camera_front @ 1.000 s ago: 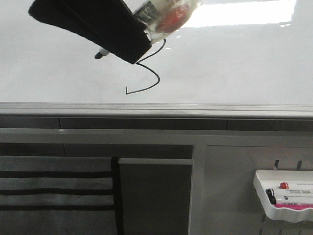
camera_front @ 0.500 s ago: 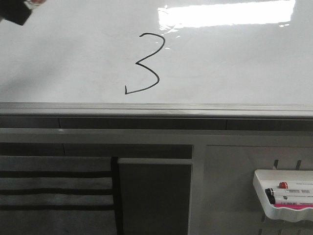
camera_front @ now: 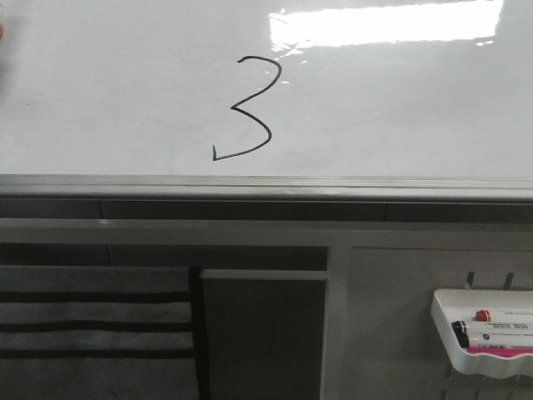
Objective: Write number 3 on whiteboard
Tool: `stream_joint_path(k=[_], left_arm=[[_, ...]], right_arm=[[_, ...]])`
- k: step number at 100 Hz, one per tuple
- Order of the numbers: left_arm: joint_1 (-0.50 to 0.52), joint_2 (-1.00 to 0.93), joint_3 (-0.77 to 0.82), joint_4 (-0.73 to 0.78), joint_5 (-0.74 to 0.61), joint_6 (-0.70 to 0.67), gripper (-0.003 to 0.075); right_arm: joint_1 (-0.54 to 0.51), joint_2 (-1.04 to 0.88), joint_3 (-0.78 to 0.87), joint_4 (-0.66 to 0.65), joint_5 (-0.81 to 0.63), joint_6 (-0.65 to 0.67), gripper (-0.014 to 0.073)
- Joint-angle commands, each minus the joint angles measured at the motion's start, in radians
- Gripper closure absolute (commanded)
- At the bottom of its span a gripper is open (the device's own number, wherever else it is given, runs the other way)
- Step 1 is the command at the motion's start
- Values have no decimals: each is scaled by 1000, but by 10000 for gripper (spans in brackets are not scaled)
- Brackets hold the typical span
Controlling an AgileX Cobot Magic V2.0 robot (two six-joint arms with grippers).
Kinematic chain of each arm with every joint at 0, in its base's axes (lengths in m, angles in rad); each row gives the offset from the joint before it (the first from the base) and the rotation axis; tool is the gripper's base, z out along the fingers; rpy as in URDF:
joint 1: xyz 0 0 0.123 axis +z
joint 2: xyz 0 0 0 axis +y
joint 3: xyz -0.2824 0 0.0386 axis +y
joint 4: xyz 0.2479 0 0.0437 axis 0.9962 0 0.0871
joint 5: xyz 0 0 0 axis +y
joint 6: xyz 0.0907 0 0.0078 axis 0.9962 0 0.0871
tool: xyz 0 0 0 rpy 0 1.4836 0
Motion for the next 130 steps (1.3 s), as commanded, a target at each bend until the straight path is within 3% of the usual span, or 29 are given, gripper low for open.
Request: stream_joint_path(k=[1, 51, 58, 72, 80, 97, 105, 115, 122, 130], left_arm=[[-1, 15, -23, -12, -84, -13, 661], [-1, 79, -23, -12, -66, -13, 645], [-1, 79, -23, -11, -58, -13, 584], [-1, 70, -33, -11, -25, -13, 374], [10, 49, -65, 22, 58, -13, 309], [65, -47, -171, 78, 381, -27, 312], [82, -92, -234, 191, 547, -140, 312], [92, -143, -297, 446, 713, -328, 314], [97, -184, -302, 547, 752, -435, 323], [97, -245, -264, 546, 710, -467, 342]], right_arm=[[-9, -9, -24, 30, -55, -1, 244], [-9, -9, -24, 34, -51, -1, 244], [-9, -9, -24, 34, -51, -1, 244], [-9, -9, -24, 34, -51, 9, 244], [-9, -9, -24, 34, -51, 29, 244], [-9, -9, -29, -13, -50, 228, 249], [-9, -9, -29, -133, -20, 405, 251], [-9, -11, -16, -275, 22, 587, 253], [-9, -35, 27, -280, -18, 600, 291], [-9, -83, 111, -280, -132, 628, 387]])
